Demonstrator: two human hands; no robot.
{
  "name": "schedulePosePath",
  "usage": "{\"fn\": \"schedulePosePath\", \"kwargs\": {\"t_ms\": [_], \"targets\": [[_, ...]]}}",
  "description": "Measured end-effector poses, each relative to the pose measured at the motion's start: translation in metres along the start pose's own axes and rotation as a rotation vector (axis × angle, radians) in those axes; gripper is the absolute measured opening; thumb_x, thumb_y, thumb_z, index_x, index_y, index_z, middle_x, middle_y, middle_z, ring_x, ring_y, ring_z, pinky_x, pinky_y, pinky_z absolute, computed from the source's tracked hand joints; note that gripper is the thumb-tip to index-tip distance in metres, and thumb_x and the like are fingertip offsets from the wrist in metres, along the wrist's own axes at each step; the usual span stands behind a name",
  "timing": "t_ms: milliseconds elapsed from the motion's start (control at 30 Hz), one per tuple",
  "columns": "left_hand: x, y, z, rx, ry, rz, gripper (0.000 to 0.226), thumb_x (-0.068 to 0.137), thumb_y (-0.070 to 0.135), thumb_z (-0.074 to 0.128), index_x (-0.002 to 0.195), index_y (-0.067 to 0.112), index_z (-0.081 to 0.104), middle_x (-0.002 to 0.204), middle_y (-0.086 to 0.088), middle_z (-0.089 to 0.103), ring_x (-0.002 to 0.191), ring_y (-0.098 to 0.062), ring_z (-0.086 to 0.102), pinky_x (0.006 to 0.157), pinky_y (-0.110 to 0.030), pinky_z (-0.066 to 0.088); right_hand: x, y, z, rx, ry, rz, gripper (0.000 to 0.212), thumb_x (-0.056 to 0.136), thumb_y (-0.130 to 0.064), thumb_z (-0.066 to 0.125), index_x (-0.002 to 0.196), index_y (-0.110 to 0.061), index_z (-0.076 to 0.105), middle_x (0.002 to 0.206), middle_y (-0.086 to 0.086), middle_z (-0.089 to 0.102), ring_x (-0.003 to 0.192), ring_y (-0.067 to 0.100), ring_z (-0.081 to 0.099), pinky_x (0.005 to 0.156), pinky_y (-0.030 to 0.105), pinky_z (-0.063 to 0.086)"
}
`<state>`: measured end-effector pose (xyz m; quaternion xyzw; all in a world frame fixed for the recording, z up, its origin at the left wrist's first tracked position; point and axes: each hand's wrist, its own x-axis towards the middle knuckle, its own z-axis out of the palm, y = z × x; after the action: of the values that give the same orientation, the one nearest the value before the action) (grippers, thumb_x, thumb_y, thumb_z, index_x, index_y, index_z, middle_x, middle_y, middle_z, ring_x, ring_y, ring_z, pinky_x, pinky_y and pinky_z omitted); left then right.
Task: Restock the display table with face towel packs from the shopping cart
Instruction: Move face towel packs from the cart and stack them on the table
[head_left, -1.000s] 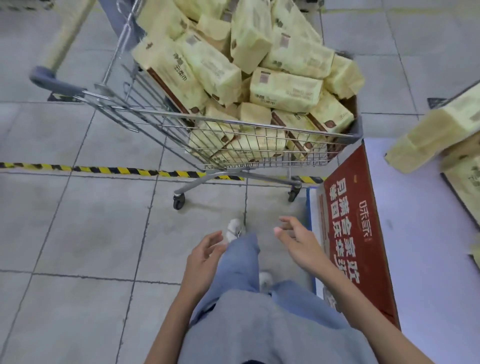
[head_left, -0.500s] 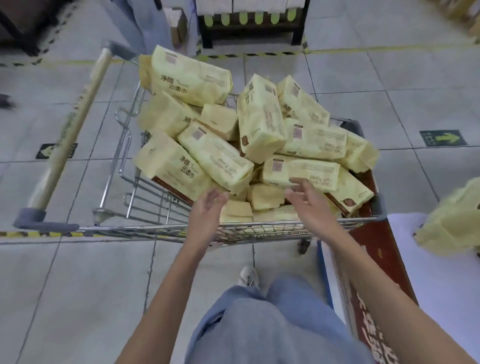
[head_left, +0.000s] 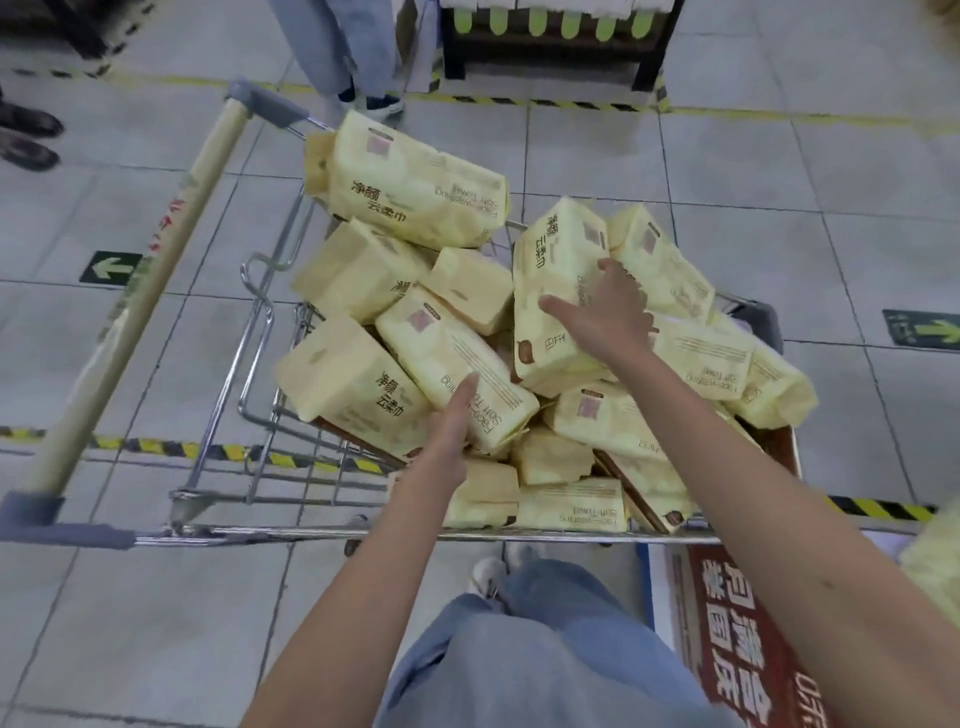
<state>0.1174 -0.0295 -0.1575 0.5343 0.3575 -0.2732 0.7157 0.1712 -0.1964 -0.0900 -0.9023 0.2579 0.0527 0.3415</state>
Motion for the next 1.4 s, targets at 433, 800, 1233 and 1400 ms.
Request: {"fn": "schedulePosePath", "kwargs": {"t_ms": [433,800,1233,1400], "targets": [[0.005,0.0,0.012,-0.305,-0.028,-0.038,0.039,0.086,0.027,0.064,0.122,0.013,0.057,0.112,-0.012,0.068,0.102,-0.03,0.065,0.089,-0.052,0.051,0.028,-0.006,-0.003,0.126,-0.099,0.147,0.099,0.067,-0.05,0.073,0.143,-0.023,0.016,0.133,0.001,0.051,0.125,0.029,0.046,0.105,0.042,0.022],[-0.045,0.012,-0.004,-0.3,-0.108,0.013,0.04,0.079,0.021,0.068,0.117,0.013,0.059,0.113,-0.015,0.069,0.102,-0.032,0.065,0.079,-0.046,0.056,0.001,0.008,-0.034,0.621,-0.211,0.18,0.102,0.061,-0.023,0.084,0.143,-0.029,0.023,0.122,-0.004,0.048,0.103,0.024,0.056,0.084,0.041,0.051],[-0.086,0.003,-0.008,-0.076,-0.074,0.131,0.054,0.061,0.023,0.074,0.113,0.011,0.063,0.101,-0.013,0.073,0.089,-0.028,0.071,0.068,-0.041,0.06,-0.057,0.061,-0.044,0.895,-0.193,0.145,0.091,0.069,-0.004,0.078,0.14,-0.034,0.029,0.12,0.005,0.056,0.099,0.025,0.063,0.065,0.035,0.053],[-0.086,-0.004,-0.015,0.077,-0.114,0.159,0.074,0.056,0.026,0.087,0.122,0.009,0.058,0.104,-0.014,0.072,0.093,-0.031,0.07,0.077,-0.047,0.057,-0.085,0.086,-0.042,0.944,-0.154,0.159,0.09,0.071,-0.002,0.076,0.141,-0.035,0.03,0.12,0.004,0.059,0.099,0.025,0.064,0.066,0.038,0.057]]}}
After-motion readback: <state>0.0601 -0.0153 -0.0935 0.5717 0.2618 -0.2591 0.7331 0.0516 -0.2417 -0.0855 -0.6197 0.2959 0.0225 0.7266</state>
